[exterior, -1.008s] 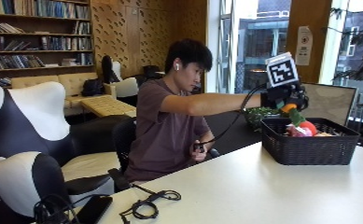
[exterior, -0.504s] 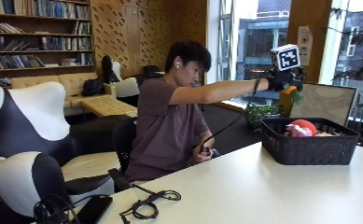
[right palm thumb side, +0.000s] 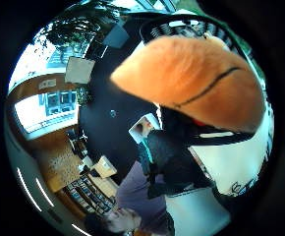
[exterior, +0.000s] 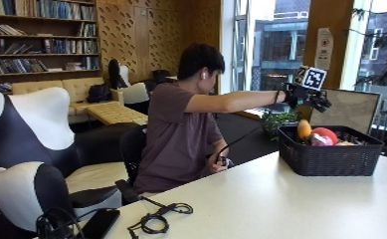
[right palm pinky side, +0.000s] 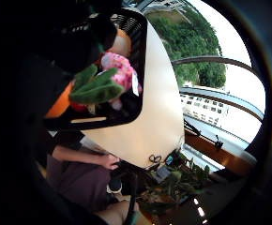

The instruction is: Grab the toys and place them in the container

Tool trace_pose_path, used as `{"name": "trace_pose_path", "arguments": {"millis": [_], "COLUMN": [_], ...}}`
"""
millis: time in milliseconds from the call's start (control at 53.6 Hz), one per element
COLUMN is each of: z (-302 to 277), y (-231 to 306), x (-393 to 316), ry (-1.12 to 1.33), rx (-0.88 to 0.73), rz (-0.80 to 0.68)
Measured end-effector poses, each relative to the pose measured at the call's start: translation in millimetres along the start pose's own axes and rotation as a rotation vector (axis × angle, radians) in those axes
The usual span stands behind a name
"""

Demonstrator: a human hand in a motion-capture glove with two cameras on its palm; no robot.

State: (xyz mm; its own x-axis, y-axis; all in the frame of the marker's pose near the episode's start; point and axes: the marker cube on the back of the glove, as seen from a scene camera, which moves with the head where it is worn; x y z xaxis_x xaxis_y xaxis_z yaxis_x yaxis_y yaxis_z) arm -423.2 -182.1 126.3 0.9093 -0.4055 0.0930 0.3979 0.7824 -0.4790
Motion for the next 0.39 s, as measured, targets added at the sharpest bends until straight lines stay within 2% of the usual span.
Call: {"name": "trace_pose_path", "arguments": {"millis": [37, 75, 149, 205, 392], "z": [-1.3, -3.3, -10.2, -18.0, -30.1], "y": [2.8, 4.2, 9.8, 4.4, 10.9], "x": [-3.7, 1.8, 27.4, 14.5, 37.7], "ry": [-0.001, 0.016, 0.052, -0.006, 0.004], "rx": [0.055, 0.113, 0.216, 0.27, 0.323], "rz": [-0.161, -0.21, -0.21, -0.196, -0.162]}}
